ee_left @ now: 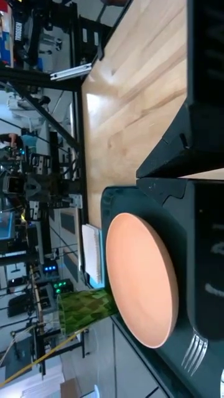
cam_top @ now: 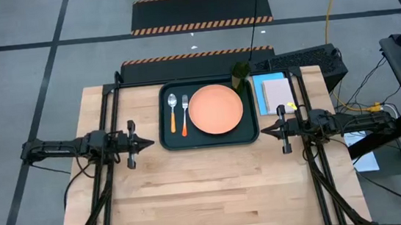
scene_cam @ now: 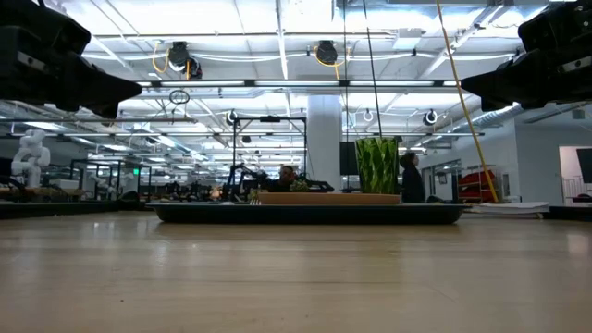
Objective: Pick and place plate/cup/fork/spoon on tray
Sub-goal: Return to Home Position
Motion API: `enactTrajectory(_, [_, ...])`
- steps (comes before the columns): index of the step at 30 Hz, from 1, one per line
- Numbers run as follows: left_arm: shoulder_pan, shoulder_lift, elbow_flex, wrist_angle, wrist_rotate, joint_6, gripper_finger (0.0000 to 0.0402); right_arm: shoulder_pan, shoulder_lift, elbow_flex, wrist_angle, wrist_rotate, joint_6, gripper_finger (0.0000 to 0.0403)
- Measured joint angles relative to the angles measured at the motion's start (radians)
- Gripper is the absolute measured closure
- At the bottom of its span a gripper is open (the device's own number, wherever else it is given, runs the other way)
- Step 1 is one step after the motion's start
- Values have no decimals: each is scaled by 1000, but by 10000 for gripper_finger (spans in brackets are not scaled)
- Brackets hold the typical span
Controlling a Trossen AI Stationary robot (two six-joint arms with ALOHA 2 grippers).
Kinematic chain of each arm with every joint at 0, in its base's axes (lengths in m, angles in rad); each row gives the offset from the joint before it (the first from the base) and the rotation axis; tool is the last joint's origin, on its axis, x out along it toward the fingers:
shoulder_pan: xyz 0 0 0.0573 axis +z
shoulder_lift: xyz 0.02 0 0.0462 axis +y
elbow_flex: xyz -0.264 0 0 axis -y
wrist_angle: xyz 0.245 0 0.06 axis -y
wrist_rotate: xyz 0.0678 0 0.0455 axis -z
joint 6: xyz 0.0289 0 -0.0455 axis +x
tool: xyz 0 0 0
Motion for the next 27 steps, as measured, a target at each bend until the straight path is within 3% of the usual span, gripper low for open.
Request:
enactTrajectory(21, [1,8,-1,6,-3,67,398,0,0,0,0,0,0,403])
enactTrajectory(27, [1,7,-2,39,-6,64,381,0,0,0,0,0,0,403])
